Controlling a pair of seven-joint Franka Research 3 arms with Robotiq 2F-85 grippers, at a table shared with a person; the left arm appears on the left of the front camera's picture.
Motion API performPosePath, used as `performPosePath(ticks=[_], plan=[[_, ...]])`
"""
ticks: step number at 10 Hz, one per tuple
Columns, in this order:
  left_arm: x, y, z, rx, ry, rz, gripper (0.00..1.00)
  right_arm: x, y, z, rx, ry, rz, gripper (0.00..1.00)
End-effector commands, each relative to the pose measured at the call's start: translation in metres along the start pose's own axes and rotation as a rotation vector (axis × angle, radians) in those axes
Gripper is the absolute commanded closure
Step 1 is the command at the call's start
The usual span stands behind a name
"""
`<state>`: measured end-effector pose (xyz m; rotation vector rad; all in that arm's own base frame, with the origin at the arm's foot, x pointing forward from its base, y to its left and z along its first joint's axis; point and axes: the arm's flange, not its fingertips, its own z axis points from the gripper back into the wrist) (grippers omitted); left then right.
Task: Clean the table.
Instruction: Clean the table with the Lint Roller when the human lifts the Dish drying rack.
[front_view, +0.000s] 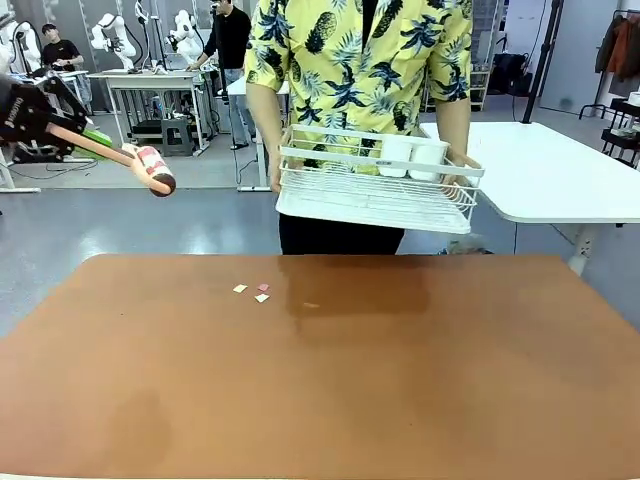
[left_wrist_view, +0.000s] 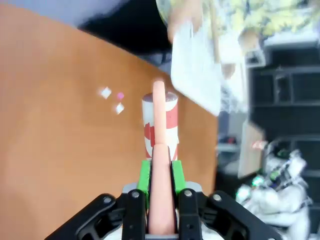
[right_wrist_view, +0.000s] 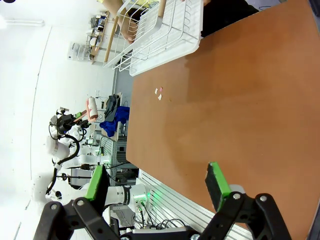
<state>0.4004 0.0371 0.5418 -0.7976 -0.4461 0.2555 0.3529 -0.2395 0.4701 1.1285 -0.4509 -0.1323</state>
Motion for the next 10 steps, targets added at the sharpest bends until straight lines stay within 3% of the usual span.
performPosePath(ticks=[1,2,3,5,6,10], plan=[[0.052,0.025,-0.006,0.038,0.208,-0.275,0.79,0.001,0.002,0.002,0.017,-0.006,0.009,0.00],[0.061,0.049,-0.023,0.102,0.208,-0.355,0.79,0.001,0.002,0.002,0.017,-0.006,0.009,0.00],[0.067,0.064,-0.040,0.113,0.194,-0.308,0.79,0.001,0.002,0.002,0.017,-0.006,0.009,0.00],[0.067,0.065,-0.043,0.053,0.178,-0.239,0.79,0.001,0.002,0.002,0.017,-0.006,0.009,0.00],[0.060,0.074,-0.045,0.116,0.238,-0.286,0.79,0.001,0.002,0.002,0.017,-0.006,0.009,0.00],[0.065,0.077,-0.051,0.107,0.232,-0.275,0.79,0.001,0.002,0.002,0.017,-0.006,0.009,0.00]])
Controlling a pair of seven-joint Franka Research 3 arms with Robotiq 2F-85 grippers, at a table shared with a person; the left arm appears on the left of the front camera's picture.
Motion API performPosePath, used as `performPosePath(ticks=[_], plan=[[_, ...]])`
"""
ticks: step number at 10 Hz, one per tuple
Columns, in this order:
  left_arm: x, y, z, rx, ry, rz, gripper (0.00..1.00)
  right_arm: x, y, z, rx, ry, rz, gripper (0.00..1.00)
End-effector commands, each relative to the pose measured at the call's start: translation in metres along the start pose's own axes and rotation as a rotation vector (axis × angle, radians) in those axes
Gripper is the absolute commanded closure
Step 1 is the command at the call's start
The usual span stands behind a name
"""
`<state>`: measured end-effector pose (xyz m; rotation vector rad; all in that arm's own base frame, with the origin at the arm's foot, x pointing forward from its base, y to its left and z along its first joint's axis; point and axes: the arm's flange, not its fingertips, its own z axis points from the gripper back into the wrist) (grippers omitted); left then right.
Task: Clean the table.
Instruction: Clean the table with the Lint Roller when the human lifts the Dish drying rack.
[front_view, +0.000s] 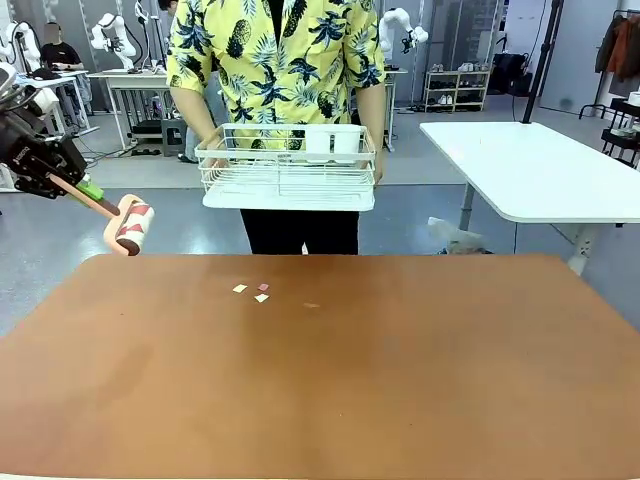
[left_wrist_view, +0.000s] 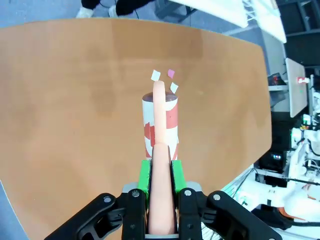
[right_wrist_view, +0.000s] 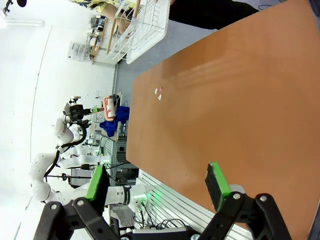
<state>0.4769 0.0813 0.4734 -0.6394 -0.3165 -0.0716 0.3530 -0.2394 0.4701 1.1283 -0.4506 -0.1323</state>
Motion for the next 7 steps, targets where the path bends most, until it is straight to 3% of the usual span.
performPosePath(ticks=[1,2,7], plan=[[-0.006,0.012,-0.022,0.086,-0.021,-0.019,0.79,0.001,0.002,0.002,0.017,-0.006,0.010,0.00],[-0.001,0.025,-0.040,0.032,0.027,-0.054,0.79,0.001,0.002,0.002,0.017,-0.006,0.010,0.00],[0.023,0.075,-0.135,-0.072,0.140,0.086,0.79,0.001,0.002,0.002,0.017,-0.006,0.010,0.00]])
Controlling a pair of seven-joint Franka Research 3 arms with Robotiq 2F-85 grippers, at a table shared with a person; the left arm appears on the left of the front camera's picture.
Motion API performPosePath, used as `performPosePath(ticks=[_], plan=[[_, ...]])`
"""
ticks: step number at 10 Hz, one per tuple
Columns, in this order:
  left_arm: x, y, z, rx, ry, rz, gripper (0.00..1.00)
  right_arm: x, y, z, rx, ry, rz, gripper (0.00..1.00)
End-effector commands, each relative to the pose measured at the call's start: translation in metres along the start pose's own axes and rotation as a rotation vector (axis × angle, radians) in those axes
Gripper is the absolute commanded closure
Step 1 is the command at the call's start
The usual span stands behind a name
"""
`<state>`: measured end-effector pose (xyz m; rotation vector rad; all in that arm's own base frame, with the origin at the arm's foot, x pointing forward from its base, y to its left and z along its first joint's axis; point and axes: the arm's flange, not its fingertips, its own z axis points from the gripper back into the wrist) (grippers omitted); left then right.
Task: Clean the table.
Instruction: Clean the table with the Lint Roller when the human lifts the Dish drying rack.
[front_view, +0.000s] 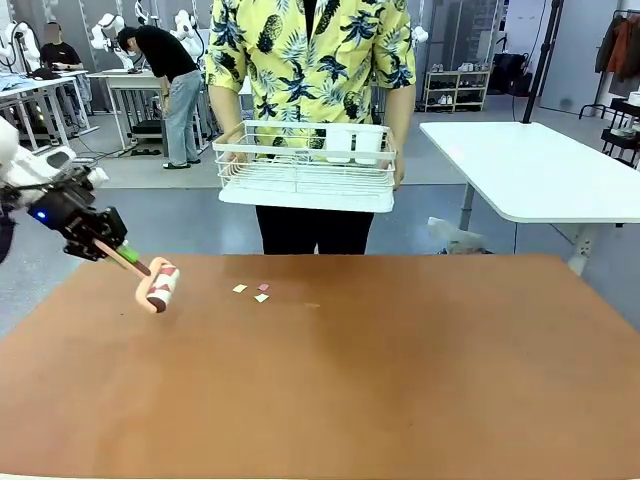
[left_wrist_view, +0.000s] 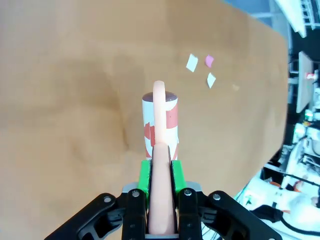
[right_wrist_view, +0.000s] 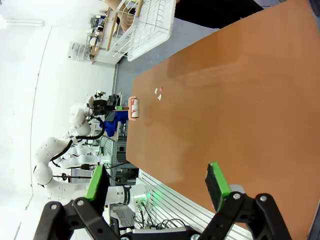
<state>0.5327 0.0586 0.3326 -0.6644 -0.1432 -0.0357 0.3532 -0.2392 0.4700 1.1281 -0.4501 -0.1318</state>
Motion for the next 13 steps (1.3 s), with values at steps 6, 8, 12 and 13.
performPosePath(ticks=[6,8,12,13], plan=[[0.055,0.009,-0.004,-0.051,0.063,-0.017,0.79,0.001,0.002,0.002,0.017,-0.007,0.009,0.00],[0.062,0.016,-0.014,-0.070,0.072,0.002,0.79,0.001,0.002,0.002,0.017,-0.007,0.009,0.00],[0.064,0.036,-0.035,-0.101,0.049,0.006,0.79,0.001,0.002,0.002,0.017,-0.007,0.009,0.00],[0.063,0.037,-0.038,-0.107,0.047,0.004,0.79,0.001,0.002,0.002,0.017,-0.007,0.009,0.00]])
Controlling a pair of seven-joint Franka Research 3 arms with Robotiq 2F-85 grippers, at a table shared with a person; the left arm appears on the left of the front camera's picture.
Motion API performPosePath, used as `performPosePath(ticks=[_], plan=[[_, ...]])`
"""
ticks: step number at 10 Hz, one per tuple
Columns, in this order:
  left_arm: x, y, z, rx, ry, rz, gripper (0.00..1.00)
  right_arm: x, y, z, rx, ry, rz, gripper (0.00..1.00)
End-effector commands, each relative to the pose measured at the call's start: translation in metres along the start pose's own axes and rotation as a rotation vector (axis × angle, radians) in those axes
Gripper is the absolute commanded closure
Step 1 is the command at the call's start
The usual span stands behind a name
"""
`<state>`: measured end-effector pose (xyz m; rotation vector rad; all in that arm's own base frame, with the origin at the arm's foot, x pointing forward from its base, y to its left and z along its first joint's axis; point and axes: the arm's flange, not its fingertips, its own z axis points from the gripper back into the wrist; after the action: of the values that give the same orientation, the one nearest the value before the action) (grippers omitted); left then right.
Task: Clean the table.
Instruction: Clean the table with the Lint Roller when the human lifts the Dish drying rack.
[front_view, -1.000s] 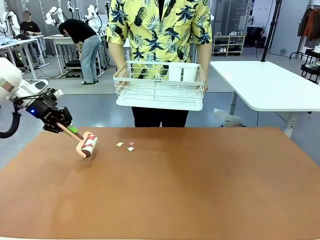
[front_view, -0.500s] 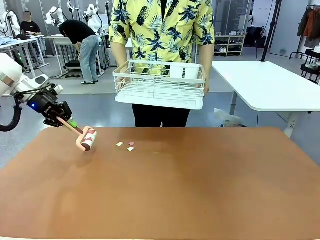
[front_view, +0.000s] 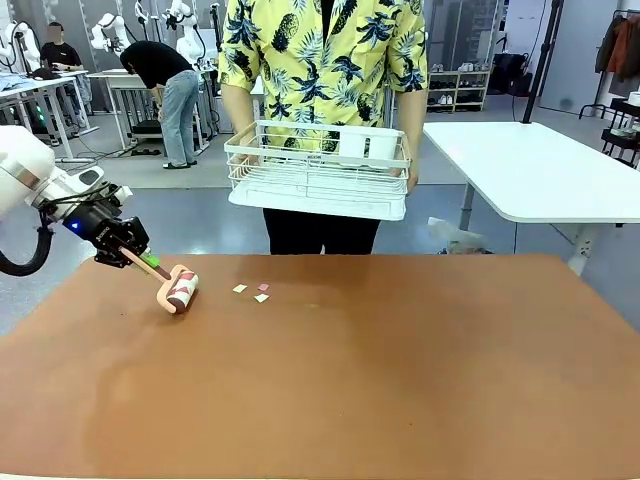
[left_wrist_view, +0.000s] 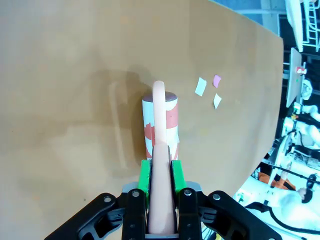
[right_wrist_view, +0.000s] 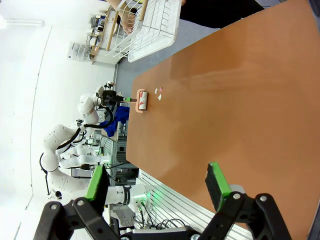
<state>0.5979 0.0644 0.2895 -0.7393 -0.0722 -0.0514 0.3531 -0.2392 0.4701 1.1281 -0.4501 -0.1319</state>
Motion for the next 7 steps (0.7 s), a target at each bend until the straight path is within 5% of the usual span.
performPosePath(ticks=[1,7], plan=[[0.004,0.000,0.001,-0.042,-0.019,-0.012,0.79,0.001,0.002,0.002,0.017,-0.007,0.009,0.00],[0.002,0.001,-0.010,0.009,-0.028,0.038,0.79,0.001,0.002,0.002,0.017,-0.007,0.009,0.00]])
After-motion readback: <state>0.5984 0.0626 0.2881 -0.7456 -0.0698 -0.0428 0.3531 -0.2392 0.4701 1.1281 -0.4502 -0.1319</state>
